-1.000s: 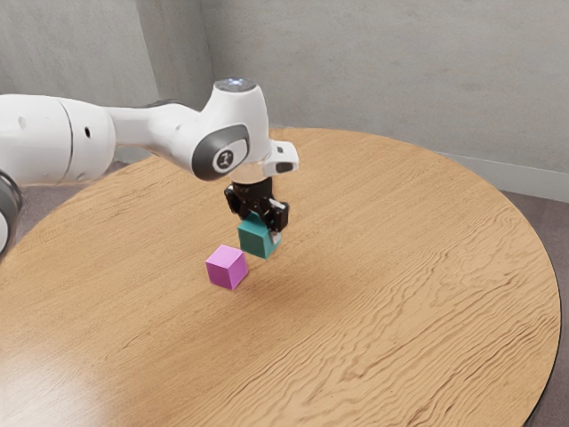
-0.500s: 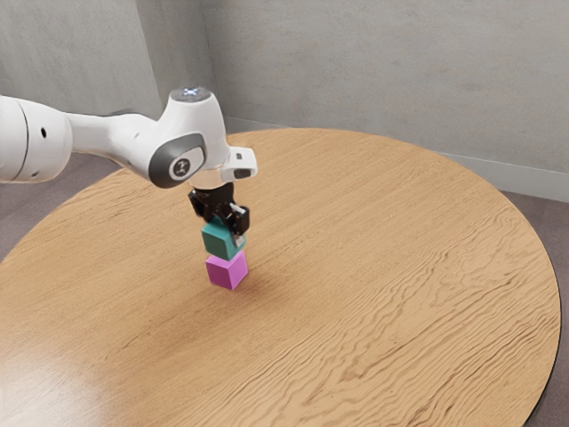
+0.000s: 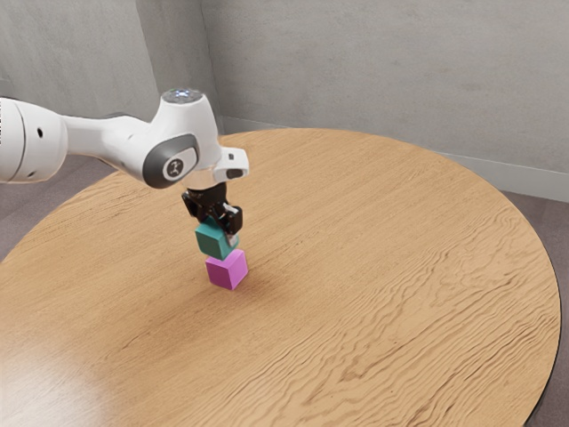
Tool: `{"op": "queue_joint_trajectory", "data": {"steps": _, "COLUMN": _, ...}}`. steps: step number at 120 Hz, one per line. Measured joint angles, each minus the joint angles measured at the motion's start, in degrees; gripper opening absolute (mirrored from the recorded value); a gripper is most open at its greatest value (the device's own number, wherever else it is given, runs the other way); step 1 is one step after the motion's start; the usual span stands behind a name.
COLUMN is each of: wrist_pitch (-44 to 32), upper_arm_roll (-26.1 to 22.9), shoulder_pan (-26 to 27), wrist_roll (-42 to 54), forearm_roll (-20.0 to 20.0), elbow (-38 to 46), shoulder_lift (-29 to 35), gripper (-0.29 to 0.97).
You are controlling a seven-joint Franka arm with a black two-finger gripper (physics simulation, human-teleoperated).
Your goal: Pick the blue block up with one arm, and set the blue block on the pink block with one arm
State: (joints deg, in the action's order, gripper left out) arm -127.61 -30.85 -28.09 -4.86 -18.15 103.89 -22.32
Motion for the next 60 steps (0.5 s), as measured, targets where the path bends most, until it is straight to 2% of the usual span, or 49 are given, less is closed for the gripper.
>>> {"op": "queue_joint_trajectory", "data": {"steps": 60, "wrist_pitch": -0.1, "upper_arm_roll": -0.5, "shoulder_pan": -0.3, "wrist_roll": 0.4, "forearm_roll": -0.2, "elbow": -3.2, "shoulder_lift": -4.0, "gripper": 0.33}}
